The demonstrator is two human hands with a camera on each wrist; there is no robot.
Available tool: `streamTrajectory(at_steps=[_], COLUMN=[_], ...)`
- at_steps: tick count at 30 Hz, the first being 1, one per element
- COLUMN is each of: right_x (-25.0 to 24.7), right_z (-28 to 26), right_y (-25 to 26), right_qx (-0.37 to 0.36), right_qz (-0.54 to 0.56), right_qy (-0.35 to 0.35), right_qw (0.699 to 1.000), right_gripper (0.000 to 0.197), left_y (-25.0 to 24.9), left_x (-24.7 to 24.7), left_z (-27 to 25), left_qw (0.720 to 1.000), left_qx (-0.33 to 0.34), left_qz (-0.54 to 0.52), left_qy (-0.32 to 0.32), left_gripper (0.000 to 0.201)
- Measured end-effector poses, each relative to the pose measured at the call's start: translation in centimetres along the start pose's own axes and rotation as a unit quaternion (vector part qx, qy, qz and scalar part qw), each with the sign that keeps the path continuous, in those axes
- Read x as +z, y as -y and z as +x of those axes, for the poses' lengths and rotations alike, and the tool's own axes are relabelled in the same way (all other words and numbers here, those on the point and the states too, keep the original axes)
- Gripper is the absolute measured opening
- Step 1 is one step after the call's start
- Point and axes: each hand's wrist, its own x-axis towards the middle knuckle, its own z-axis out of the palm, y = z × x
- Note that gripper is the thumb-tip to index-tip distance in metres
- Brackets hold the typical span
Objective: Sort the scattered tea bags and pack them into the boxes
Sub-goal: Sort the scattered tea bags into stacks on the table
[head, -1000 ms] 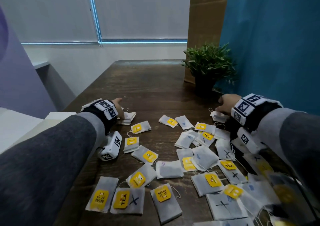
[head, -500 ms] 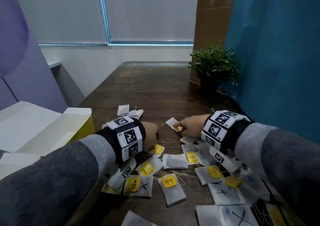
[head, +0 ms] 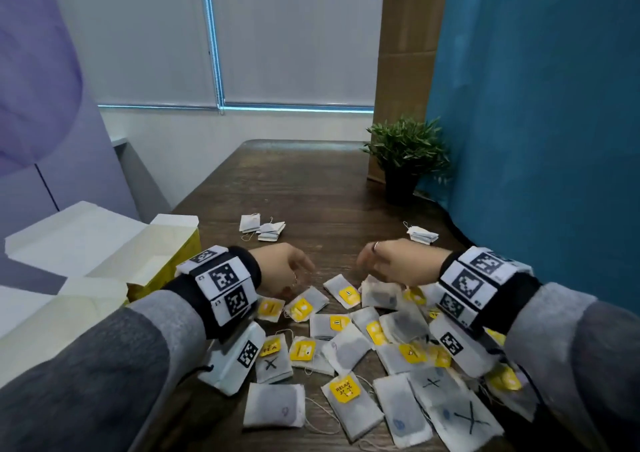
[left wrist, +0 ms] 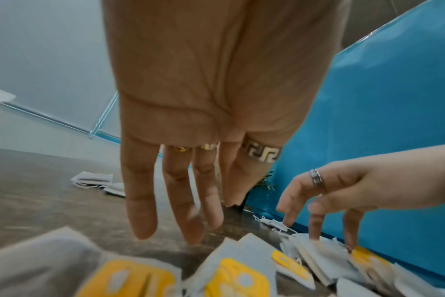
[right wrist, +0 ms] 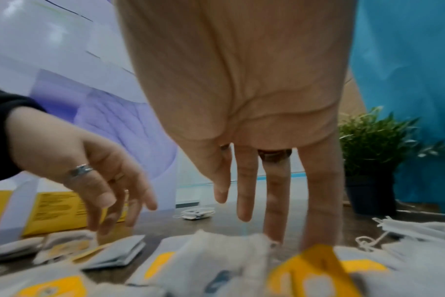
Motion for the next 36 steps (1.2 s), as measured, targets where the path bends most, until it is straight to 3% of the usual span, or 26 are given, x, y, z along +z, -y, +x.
streamTrajectory(at_steps=[2, 5, 8, 11, 13, 16, 18, 20, 24, 27, 32, 34, 36], right_x=[-0.3, 0.3, 1.3, 1.0, 0.6, -0.4, -1.3, -2.2, -3.8, -4.2, -3.4, -3.0, -2.6], right_z=[-0.2, 0.3, 1.5, 1.8, 1.7, 0.8, 0.0, -1.0, -2.4, -2.6, -1.7, -1.2, -0.7], right_y=[-0.6, -1.0, -1.1, -1.5, -2.1, -2.7, -2.9, -2.7, -1.3, 0.0, 1.9, 2.3, 2.7], right_qx=[0.036, 0.063, 0.074, 0.077, 0.066, 0.047, 0.022, -0.016, -0.057, -0.067, -0.063, -0.066, -0.073], right_qz=[0.031, 0.053, 0.066, 0.076, 0.116, 0.227, 0.316, 0.393, 0.472, 0.553, 0.652, 0.672, 0.679], right_qy=[-0.018, 0.018, 0.028, 0.033, 0.025, -0.018, -0.062, -0.122, -0.204, -0.190, -0.138, -0.126, -0.118], right_qw=[0.999, 0.996, 0.995, 0.994, 0.991, 0.973, 0.946, 0.911, 0.856, 0.808, 0.743, 0.727, 0.720], right_gripper=[0.032, 0.050, 0.054, 0.042, 0.027, 0.021, 0.012, 0.012, 0.014, 0.018, 0.026, 0.028, 0.034], left_y=[0.0, -0.3, -0.7, -1.0, -1.0, -0.9, -1.0, -1.1, -1.4, -1.3, -0.1, 0.3, 0.7], left_x=[0.4, 1.2, 1.3, 1.1, 0.6, -0.8, -1.6, -2.0, -2.1, -2.0, -1.5, -1.0, -0.5], left_z=[-0.1, 0.0, 0.6, 0.9, 0.8, 0.2, -0.2, -0.8, -1.6, -1.8, -1.9, -2.1, -2.0], left_qw=[0.999, 0.998, 0.998, 0.996, 0.999, 0.995, 0.973, 0.929, 0.845, 0.800, 0.760, 0.755, 0.726], left_qx=[-0.026, -0.042, -0.026, -0.016, -0.017, 0.010, 0.034, 0.063, 0.107, 0.117, 0.109, 0.124, 0.128], left_qz=[-0.018, -0.034, 0.050, 0.080, 0.032, -0.076, -0.199, -0.342, -0.512, -0.573, -0.628, -0.632, -0.664], left_qy=[0.003, 0.033, 0.026, 0.033, 0.002, -0.071, -0.112, -0.130, -0.110, -0.136, -0.128, -0.128, -0.125], left_gripper=[0.042, 0.054, 0.051, 0.034, 0.021, 0.010, 0.014, 0.018, 0.025, 0.028, 0.028, 0.035, 0.043])
